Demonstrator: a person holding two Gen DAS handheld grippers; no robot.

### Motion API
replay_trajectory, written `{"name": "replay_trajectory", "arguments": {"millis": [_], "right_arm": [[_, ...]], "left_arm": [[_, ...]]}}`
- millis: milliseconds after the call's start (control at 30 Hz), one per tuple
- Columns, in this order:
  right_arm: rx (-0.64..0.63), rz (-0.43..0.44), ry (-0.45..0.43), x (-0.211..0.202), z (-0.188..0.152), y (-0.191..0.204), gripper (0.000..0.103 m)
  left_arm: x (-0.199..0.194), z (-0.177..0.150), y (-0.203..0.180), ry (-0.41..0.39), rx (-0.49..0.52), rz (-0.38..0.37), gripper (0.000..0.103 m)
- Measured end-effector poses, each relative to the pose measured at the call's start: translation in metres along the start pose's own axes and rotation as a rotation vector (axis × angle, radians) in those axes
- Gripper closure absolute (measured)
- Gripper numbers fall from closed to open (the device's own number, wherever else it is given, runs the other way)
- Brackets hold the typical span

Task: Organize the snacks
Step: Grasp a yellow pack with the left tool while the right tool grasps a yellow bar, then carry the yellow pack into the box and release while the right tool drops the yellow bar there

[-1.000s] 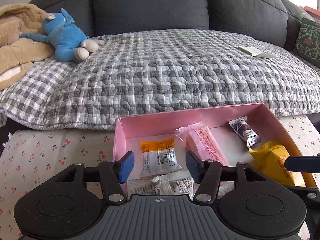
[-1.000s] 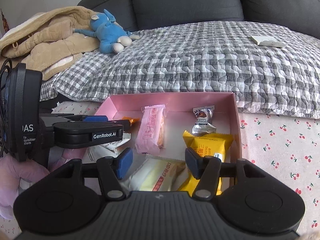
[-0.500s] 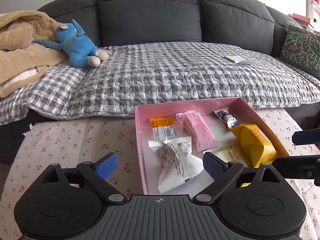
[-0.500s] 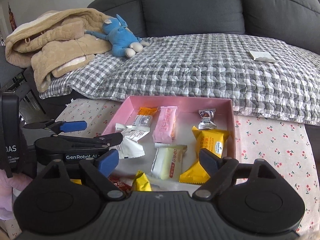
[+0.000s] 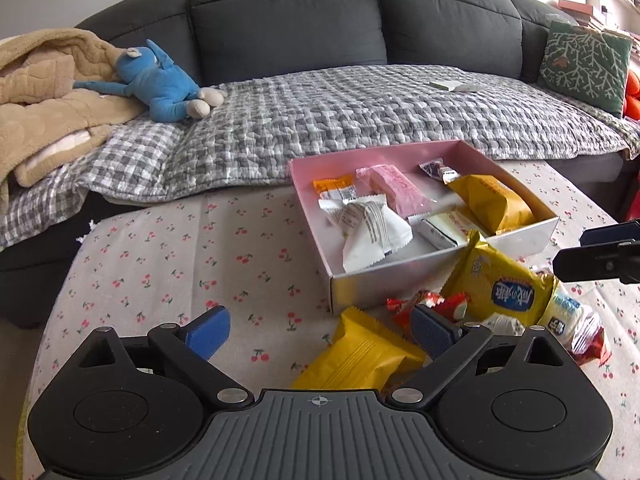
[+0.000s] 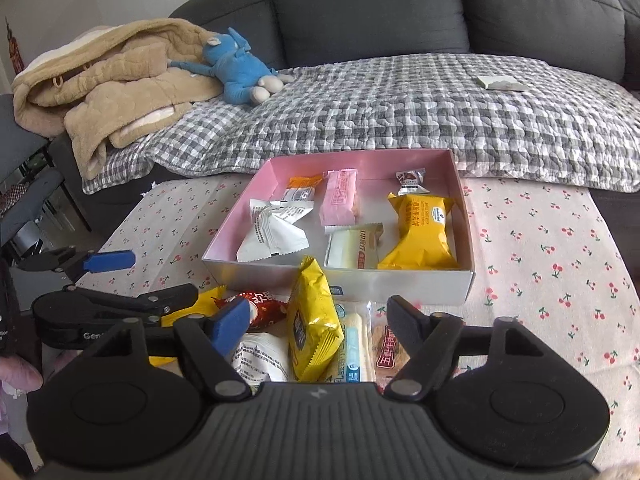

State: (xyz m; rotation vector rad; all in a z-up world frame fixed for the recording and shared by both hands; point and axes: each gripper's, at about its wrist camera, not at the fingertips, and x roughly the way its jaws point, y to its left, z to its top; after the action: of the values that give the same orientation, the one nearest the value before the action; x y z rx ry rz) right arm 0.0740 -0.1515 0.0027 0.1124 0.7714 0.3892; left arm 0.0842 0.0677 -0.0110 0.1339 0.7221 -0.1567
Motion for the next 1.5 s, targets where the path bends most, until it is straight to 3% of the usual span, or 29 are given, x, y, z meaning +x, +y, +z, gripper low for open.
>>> {"name": "replay_trajectory", "arguments": {"millis": [167,333,500,700,800,1100,1500], "right_arm": [[-0.027,0.005,0.004,0.008,-0.006,0.001,0.049],[-0.045,0.055,0.021,0.019,-0.012,0.002,0.064],[-0.041,0.064,0.035,0.034,-0.013,0.002,0.072],[-0.027,0.110,0.072,0.047,-0.012,0.003,0.077],[-0.053,0.091,0.089,0.053,-0.015,0.008,0.081],[-0.022,0.116,0.038,0.037,-0.006,0.005,0.082],[-0.005,0.123,-0.020,0.015,0.003,0.008,0.082]], "left_arm": [[0.001,-0.009,0.007,0.027,0.032,-0.105,0.008],[0.016,-0.018,0.003,0.083,0.094,-0.152,0.015],[0.031,-0.024,0.005,0.146,0.073,-0.151,0.038],[0.037,-0.031,0.003,0.190,0.081,-0.134,0.057],[0.035,-0.029,0.002,0.191,0.072,-0.127,0.063],[0.027,-0.025,0.008,0.207,-0.009,-0.084,0.065],[0.005,-0.012,0.012,0.174,-0.065,-0.067,0.065]]}}
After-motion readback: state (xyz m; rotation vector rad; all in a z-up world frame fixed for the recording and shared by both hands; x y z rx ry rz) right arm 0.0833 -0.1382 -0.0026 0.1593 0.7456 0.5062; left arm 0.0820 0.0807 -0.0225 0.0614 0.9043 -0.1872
